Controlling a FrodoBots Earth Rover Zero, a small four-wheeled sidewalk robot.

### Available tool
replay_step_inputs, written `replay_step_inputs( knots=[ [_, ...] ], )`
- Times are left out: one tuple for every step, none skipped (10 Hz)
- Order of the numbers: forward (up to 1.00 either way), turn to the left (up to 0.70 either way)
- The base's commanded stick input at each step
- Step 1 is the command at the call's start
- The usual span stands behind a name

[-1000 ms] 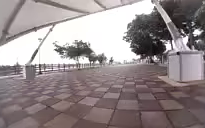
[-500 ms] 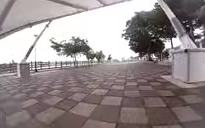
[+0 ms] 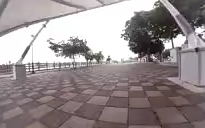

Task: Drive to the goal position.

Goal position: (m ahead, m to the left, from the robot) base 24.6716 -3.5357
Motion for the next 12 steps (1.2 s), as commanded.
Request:
replay_step_inputs(
  knots=[
    [0.85, -0.13],
    [0.85, -0.24],
    [0.85, -0.32],
    [0.85, -0.31],
    [0.85, 0.00],
    [0.85, 0.00],
    [0.85, 0.00],
    [0.85, 0.00],
    [0.85, 0.00],
    [0.85, -0.07],
    [0.85, -0.26],
    [0.85, -0.33]
  ],
)
